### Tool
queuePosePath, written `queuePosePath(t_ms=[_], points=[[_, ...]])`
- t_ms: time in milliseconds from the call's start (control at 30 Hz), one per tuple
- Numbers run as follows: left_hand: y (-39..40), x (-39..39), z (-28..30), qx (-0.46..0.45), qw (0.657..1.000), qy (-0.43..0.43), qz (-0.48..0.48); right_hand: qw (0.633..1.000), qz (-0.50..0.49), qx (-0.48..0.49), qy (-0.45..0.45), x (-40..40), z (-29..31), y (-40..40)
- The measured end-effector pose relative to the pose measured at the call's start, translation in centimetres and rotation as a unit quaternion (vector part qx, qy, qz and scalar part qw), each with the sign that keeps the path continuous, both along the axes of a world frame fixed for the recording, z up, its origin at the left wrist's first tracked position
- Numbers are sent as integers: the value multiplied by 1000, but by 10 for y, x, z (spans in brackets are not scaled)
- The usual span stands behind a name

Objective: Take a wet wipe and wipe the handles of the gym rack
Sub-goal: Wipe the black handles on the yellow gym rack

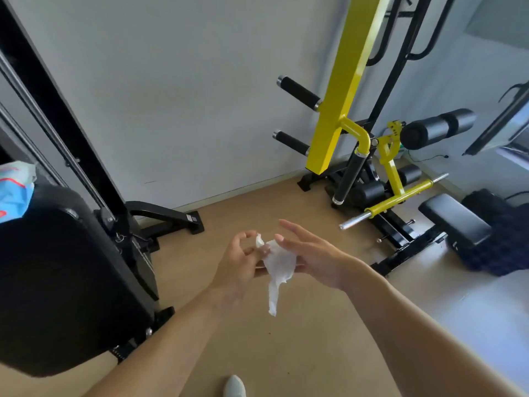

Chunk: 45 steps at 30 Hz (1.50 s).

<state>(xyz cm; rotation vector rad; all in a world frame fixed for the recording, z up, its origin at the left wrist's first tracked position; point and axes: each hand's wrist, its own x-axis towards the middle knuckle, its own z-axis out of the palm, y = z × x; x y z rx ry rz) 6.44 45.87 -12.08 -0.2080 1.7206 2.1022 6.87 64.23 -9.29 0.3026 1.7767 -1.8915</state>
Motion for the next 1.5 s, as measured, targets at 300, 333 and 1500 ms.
queuePosePath(t_ms=[300,333,1500], points=[[-15,-85,-13,-135,991,19,-7,959,51,250,125,-69,-12,-6],[-15,-89,-16,-173,984,46,-12,949,56,280,137,-76,-10,-5],[228,-230,119,-543,520,605,-261,861,-226,229,395,-126,-24,191]])
